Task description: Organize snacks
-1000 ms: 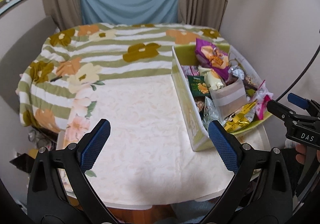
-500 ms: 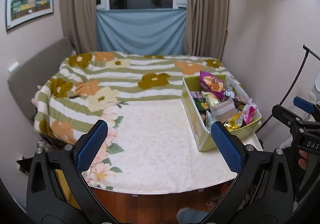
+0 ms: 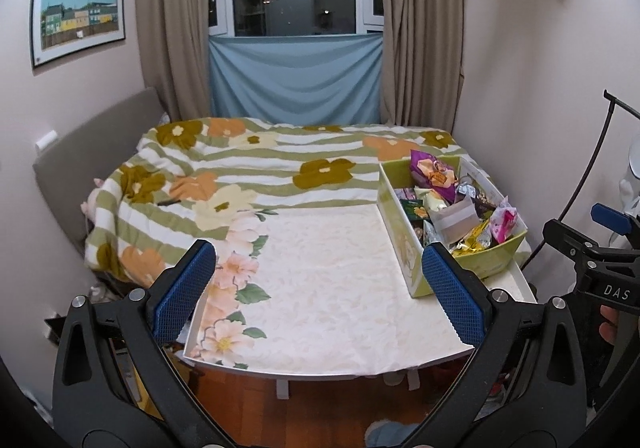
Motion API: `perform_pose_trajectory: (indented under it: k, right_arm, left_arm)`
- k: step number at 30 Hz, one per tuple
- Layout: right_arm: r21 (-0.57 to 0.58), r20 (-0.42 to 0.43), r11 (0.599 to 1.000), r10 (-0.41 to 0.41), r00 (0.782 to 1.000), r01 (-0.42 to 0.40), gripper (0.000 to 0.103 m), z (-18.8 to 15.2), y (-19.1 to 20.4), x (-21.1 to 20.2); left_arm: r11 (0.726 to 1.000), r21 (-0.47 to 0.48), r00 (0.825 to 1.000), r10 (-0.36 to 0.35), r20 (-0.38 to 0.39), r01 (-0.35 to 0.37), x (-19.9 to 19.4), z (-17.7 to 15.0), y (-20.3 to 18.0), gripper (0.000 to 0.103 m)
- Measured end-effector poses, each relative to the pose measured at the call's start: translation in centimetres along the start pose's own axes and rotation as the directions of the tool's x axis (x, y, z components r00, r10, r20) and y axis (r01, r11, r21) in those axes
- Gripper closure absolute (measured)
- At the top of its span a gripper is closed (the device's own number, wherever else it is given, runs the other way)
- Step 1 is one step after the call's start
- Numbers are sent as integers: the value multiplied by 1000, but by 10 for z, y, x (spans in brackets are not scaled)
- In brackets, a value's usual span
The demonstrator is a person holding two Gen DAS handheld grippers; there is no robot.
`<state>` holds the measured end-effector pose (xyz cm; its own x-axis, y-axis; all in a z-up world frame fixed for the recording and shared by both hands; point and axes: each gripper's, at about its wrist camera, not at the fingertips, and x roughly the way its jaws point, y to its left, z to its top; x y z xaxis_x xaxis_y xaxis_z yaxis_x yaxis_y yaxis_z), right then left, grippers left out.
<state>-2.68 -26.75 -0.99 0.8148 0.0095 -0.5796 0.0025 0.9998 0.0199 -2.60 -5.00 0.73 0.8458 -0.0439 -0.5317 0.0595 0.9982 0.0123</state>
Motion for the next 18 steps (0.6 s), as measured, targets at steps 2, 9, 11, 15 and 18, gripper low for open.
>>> perform_pose_trajectory:
  k: [2, 9, 11, 15, 18]
  right_arm:
    - [-1, 1, 1000, -4, 1000, 4, 0, 0, 0, 1]
    - [5, 3, 1000, -10, 1000, 10, 0, -2, 1, -1]
    - [4, 4, 1000, -9, 1000, 9, 1, -1, 0, -1]
    - [4, 3, 1000, -9, 1000, 9, 1, -2, 0, 0]
    - [4, 3, 1000, -10, 1000, 10, 1, -2, 0, -1]
  left_arm:
    - [1000, 2, 1000, 0, 2, 0, -1, 0, 0, 1]
    - [1000, 6, 1000, 2, 6, -2, -1, 2, -2, 1]
    - [1000, 9, 1000, 2, 8, -2, 1, 4, -2, 1]
    - [1000, 12, 1000, 1, 10, -1, 3, 5, -4, 1]
    - [1000, 11, 1000, 0, 10, 0, 4, 5, -3, 1]
